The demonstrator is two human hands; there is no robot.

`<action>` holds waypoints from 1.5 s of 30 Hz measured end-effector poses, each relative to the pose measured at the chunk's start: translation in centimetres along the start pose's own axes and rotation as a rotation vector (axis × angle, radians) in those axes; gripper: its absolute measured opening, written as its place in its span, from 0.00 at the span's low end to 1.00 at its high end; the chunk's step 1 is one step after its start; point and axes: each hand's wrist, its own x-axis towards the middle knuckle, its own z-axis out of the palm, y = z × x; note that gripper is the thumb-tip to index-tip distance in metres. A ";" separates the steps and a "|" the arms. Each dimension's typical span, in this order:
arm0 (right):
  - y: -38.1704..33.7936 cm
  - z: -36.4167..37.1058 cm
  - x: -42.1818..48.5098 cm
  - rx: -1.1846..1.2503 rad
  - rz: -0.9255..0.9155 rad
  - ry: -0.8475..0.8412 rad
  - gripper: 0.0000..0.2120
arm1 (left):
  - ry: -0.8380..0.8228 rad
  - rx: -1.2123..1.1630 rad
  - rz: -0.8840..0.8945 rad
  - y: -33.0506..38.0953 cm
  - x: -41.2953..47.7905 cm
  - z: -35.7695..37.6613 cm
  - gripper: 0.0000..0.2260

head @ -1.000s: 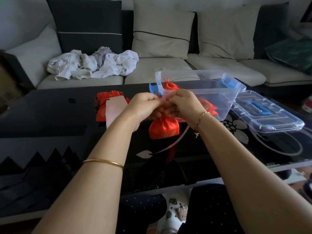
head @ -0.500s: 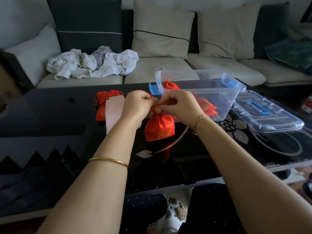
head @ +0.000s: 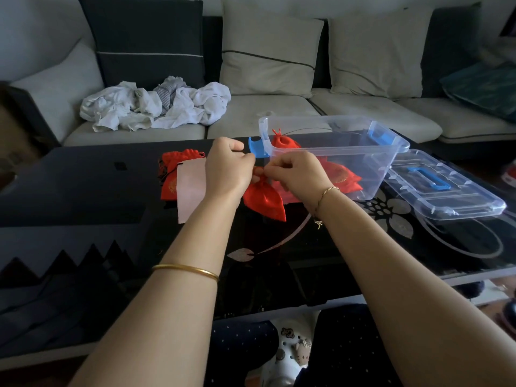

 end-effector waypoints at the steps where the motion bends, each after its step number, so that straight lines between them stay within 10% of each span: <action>1: 0.2 0.0 0.0 0.060 0.047 0.004 0.06 | 0.023 0.034 0.042 -0.1 0.1 -0.1 0.12; 9: 1.0 -0.1 0.2 0.599 0.371 -0.005 0.11 | -0.073 0.342 0.439 -0.1 -0.5 0.2 0.07; 17: 1.0 -0.5 0.2 0.751 0.432 -0.128 0.08 | -0.100 0.442 0.421 -0.6 -0.5 0.1 0.04; 28: 1.1 -0.6 -0.2 0.596 0.304 -0.181 0.07 | -0.143 0.527 0.371 -0.4 -0.5 0.2 0.05; 39: 3.3 -0.8 0.0 0.035 0.116 0.151 0.10 | -0.201 0.581 0.290 -0.3 -0.5 -0.5 0.06; 45: 3.8 -1.4 -1.3 0.302 0.126 -0.024 0.21 | -0.243 0.368 0.162 0.3 -0.4 -0.1 0.10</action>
